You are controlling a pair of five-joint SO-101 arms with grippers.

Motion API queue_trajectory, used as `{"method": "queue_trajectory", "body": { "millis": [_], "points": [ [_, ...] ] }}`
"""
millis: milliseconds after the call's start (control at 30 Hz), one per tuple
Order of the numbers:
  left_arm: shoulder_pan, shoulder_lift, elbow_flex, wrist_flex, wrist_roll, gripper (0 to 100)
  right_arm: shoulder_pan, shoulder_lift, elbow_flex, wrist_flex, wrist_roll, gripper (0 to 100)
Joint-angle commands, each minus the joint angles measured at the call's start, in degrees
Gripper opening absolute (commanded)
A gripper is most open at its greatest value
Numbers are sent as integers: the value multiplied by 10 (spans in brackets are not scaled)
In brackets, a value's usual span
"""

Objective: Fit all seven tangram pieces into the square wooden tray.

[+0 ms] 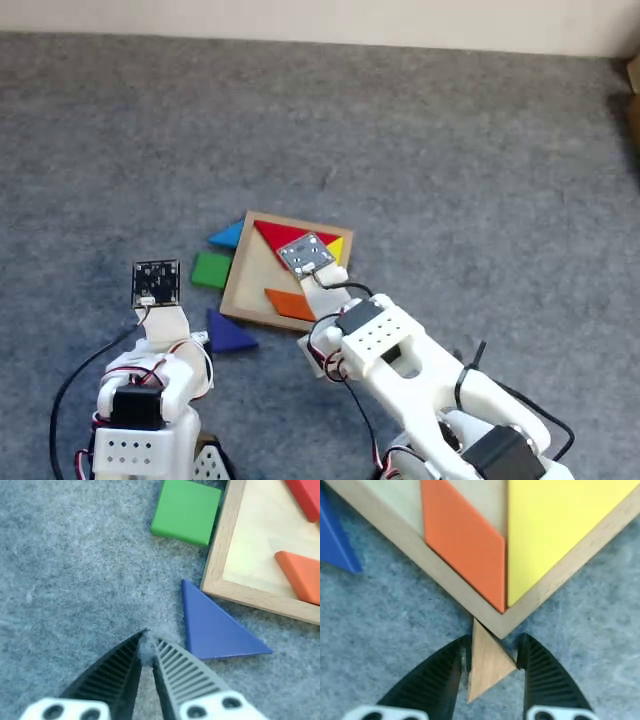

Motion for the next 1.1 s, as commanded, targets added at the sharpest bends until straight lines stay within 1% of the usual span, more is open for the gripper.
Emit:
{"method": "queue_trajectory", "body": {
  "millis": [0,400,500,667,1067],
  "points": [
    [-5,-6,12,3,-1,5,-3,-11,0,31,-6,146],
    [-5,-6,12,3,-1,5,-3,14,1,38,-6,149],
    [-5,-6,12,3,-1,5,-3,9,-5,64,-7,152],
    [-5,-6,12,3,-1,5,-5,15,-27,107,-7,221],
    [-5,-6,12,3,-1,5,-15,15,-25,105,-7,220]
  ]
}}
